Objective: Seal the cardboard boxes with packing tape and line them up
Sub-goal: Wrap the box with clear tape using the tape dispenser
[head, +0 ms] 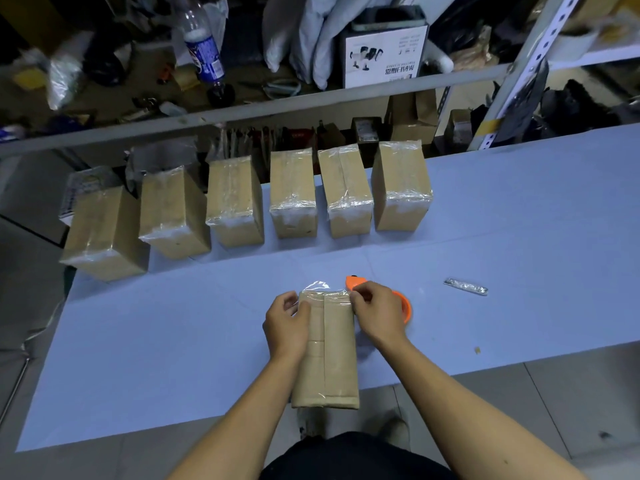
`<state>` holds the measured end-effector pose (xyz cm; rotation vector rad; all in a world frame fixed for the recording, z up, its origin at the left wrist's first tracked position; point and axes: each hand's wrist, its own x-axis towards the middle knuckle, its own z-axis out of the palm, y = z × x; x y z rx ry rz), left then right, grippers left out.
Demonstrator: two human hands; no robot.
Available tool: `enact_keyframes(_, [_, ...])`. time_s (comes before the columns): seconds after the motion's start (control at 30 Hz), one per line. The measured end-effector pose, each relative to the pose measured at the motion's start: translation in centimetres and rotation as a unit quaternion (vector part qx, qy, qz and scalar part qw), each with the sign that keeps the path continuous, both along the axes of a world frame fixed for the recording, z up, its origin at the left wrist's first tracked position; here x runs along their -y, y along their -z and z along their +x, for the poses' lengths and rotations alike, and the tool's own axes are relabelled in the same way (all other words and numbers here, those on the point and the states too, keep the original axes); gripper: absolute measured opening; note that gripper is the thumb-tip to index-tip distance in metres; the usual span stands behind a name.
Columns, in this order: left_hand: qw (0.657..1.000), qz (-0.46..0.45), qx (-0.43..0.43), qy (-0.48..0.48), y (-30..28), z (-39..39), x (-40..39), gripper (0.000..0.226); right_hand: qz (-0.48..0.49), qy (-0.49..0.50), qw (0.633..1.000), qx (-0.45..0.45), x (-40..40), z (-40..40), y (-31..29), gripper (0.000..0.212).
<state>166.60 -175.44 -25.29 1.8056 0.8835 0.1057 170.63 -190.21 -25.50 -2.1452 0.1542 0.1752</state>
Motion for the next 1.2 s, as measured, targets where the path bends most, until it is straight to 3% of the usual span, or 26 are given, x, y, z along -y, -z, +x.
enact_keyframes(0.07, [1.000,-0.003,0.003,0.009,-0.1,0.2,0.1,0.009,0.011,-0.007,1.000,0.003,-0.4,0.0,-0.1,0.041])
enact_keyframes(0.13, [1.000,-0.004,-0.002,0.012,-0.3,0.3,0.0,0.008,0.025,0.004,1.000,-0.016,-0.7,0.1,0.0,0.050])
enact_keyframes(0.3, [0.999,-0.028,-0.005,0.015,0.7,-0.1,-0.5,0.013,0.052,0.030,0.997,-0.058,-1.6,0.0,0.6,0.019])
enact_keyframes(0.53, [0.997,-0.042,0.060,0.000,-0.5,0.6,-0.6,0.029,0.084,0.041,0.996,-0.007,-2.9,0.7,-0.8,0.019])
enact_keyframes(0.67, [0.987,-0.018,0.157,-0.038,-3.2,2.8,-1.5,0.027,0.135,0.048,0.988,0.055,-4.1,2.5,-4.5,0.019])
enact_keyframes(0.83, [0.974,-0.010,0.211,-0.080,-3.9,2.7,-1.8,0.017,0.205,0.049,0.972,0.104,-5.0,2.4,-5.2,0.015])
enact_keyframes(0.93, [0.973,0.005,0.218,-0.070,-3.2,2.1,-1.3,0.016,0.203,0.058,0.971,0.107,-4.9,1.4,-4.2,0.021])
enact_keyframes(1.03, [0.973,-0.045,0.212,-0.084,-3.2,1.9,-0.8,0.027,0.171,0.048,0.978,0.111,-4.7,0.9,-4.0,0.022])
enact_keyframes(1.07, [0.975,-0.047,0.203,-0.077,-3.2,1.8,-0.7,0.030,0.185,0.056,0.977,0.093,-4.7,0.8,-4.0,0.022])
enact_keyframes(1.13, [0.983,-0.053,0.169,-0.055,-2.6,1.3,-0.4,0.042,0.228,0.083,0.970,0.030,-4.4,0.4,-4.1,0.042])
enact_keyframes(1.2, [0.986,-0.089,0.137,-0.029,-2.2,0.7,-0.2,0.054,0.216,0.068,0.974,0.022,-4.4,0.0,-3.7,0.044])
